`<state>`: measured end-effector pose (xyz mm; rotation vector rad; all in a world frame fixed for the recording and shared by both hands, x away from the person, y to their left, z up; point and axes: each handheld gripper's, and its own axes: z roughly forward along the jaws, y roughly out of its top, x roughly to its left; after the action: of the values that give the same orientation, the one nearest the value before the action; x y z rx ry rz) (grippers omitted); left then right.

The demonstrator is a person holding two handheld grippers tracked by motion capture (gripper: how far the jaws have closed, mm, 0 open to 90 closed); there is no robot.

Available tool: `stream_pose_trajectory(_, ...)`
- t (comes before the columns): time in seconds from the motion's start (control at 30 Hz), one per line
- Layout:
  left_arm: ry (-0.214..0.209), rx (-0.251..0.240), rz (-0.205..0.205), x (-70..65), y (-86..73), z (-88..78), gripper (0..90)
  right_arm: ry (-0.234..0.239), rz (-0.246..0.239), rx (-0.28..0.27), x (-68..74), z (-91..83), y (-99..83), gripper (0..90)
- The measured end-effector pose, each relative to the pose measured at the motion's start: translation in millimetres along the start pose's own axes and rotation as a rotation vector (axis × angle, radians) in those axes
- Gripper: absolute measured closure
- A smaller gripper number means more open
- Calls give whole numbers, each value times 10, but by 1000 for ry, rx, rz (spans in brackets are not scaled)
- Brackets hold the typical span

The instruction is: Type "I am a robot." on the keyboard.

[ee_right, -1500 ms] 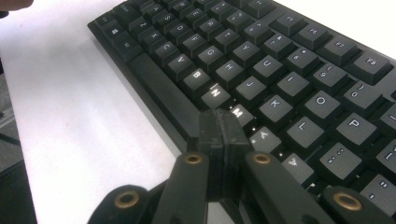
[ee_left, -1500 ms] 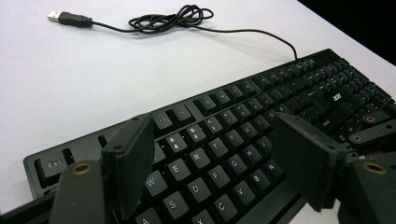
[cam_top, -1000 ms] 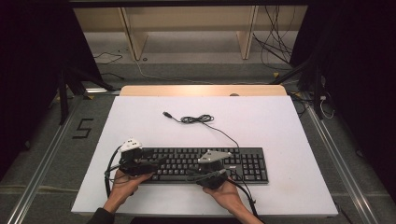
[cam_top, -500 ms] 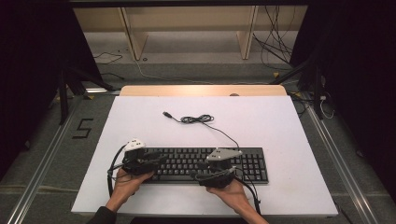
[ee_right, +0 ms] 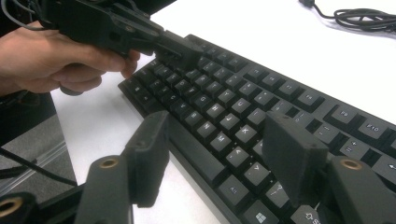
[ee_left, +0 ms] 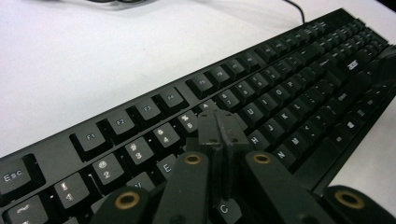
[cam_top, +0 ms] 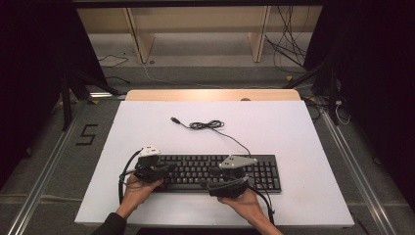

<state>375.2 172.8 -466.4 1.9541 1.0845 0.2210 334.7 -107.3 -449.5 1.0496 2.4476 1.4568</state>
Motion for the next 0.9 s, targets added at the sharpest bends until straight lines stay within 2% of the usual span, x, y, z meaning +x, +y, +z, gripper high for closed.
stream_pose_trajectory(0.13, 2, 12, 1, 17, 0, 26, 889, 2, -1, -7, -1, -11, 1, 397)
stream_pose_trajectory(0.17, 2, 10, -9, 9, -3, 37, 889, 1, 0, -8, 1, -13, 1, 393)
stream_pose_trajectory(0.33, 4, 24, 2, 15, 2, 73, 889, -1, -2, -12, 6, -28, 0, 381)
stream_pose_trajectory(0.57, 23, 52, -5, 19, -6, 117, 889, 0, -2, -16, 6, -43, -2, 382)
stream_pose_trajectory(0.77, 35, 87, 9, 28, -21, 159, 890, 3, -2, -14, 6, -49, -1, 383)
stream_pose_trajectory(0.9, 37, 88, 11, 24, -23, 161, 892, 2, -3, -14, 7, -50, -2, 383)
